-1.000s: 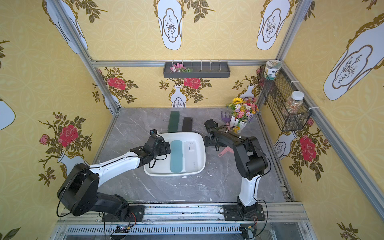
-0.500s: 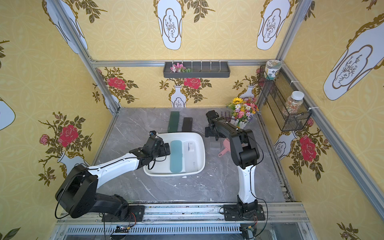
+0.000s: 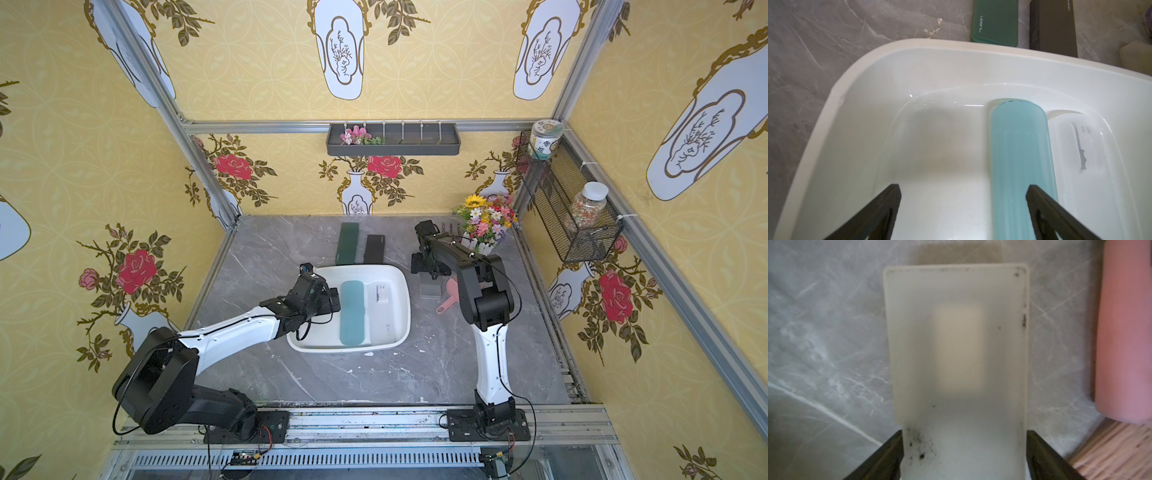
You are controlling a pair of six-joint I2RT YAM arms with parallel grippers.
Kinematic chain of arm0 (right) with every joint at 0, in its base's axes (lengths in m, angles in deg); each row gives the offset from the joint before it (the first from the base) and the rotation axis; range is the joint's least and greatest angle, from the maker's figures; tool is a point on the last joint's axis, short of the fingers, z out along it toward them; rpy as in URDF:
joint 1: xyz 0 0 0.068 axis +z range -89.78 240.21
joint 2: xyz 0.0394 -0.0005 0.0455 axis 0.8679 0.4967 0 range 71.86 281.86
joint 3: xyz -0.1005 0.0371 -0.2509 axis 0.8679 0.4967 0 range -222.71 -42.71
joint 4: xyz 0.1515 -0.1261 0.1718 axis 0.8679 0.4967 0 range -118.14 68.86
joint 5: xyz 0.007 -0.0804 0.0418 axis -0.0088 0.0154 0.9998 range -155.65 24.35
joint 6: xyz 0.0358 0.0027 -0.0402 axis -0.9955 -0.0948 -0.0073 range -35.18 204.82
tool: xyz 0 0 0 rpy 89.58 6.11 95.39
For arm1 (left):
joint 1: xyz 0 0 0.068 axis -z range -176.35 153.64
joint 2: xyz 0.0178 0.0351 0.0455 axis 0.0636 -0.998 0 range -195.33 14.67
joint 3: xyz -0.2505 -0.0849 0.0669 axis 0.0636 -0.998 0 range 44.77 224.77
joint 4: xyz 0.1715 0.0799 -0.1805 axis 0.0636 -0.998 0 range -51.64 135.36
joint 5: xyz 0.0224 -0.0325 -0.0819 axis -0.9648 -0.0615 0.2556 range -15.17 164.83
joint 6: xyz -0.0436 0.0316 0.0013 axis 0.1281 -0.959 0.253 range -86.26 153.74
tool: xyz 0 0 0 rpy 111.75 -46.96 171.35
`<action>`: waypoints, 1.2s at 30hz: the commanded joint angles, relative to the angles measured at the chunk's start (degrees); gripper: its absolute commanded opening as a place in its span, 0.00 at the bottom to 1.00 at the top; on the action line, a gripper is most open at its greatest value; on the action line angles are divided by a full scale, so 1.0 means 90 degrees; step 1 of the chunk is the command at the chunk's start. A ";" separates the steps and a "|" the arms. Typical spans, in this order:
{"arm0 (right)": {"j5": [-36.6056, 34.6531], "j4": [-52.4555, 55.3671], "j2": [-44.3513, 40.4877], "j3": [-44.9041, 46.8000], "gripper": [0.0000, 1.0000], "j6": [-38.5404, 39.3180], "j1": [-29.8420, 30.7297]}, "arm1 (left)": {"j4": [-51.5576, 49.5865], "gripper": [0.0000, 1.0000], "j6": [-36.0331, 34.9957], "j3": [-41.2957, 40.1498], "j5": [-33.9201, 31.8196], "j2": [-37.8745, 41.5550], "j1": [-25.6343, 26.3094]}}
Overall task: Put the pencil case into the storage box
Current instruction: Pick up the pencil case from the center of the board.
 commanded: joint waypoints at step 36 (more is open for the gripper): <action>0.0022 0.0866 -0.2187 0.0562 0.77 -0.0125 0.0528 | -0.0171 1.00 -0.0107 0.0325 -0.0157 0.0593 -0.0317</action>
